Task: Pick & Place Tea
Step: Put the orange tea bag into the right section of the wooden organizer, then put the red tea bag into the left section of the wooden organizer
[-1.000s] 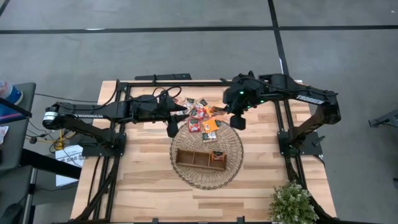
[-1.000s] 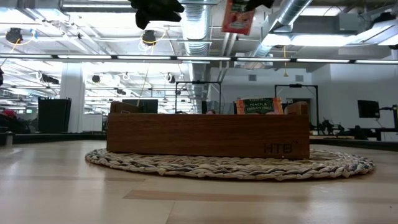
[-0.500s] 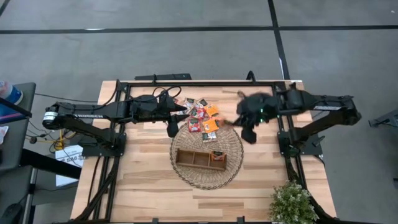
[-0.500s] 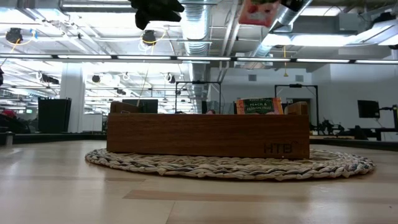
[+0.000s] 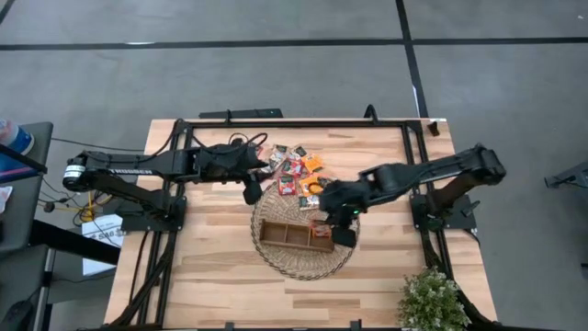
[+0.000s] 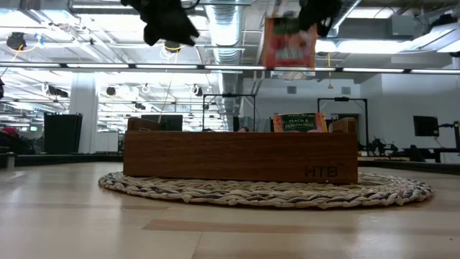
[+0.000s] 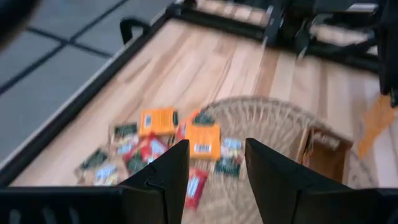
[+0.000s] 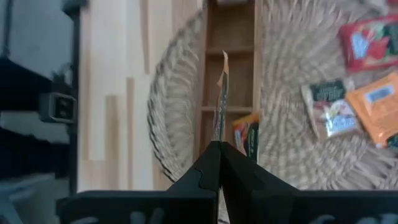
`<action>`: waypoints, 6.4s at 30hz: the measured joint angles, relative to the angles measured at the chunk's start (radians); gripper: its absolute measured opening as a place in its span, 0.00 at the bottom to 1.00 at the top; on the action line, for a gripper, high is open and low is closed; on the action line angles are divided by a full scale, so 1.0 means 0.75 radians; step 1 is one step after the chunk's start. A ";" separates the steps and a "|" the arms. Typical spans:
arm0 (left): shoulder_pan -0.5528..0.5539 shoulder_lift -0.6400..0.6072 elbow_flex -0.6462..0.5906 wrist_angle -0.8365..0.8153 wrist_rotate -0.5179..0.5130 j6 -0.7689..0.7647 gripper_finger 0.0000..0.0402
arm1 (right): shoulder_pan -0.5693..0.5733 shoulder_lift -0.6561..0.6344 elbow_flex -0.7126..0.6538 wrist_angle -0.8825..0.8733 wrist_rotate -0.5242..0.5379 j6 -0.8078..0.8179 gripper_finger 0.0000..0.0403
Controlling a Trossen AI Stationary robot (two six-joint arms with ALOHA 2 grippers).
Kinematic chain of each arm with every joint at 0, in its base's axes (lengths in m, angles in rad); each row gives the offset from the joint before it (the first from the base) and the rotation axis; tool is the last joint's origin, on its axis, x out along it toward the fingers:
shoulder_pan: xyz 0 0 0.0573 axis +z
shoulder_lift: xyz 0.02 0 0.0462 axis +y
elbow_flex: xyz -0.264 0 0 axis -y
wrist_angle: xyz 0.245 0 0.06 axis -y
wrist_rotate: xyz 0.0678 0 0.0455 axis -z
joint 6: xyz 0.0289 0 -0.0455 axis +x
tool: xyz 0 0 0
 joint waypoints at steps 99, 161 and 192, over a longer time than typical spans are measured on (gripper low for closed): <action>0.044 0.012 0.000 -0.143 -0.021 0.156 0.37 | -0.062 0.251 0.233 -0.188 0.108 -0.062 0.29; 0.950 1.107 0.489 -0.542 0.297 -0.131 0.69 | -0.176 0.044 0.275 0.166 0.316 -0.076 0.29; 0.875 1.137 0.482 -0.581 0.266 -0.113 0.11 | -0.192 0.044 0.275 0.177 0.317 -0.089 0.29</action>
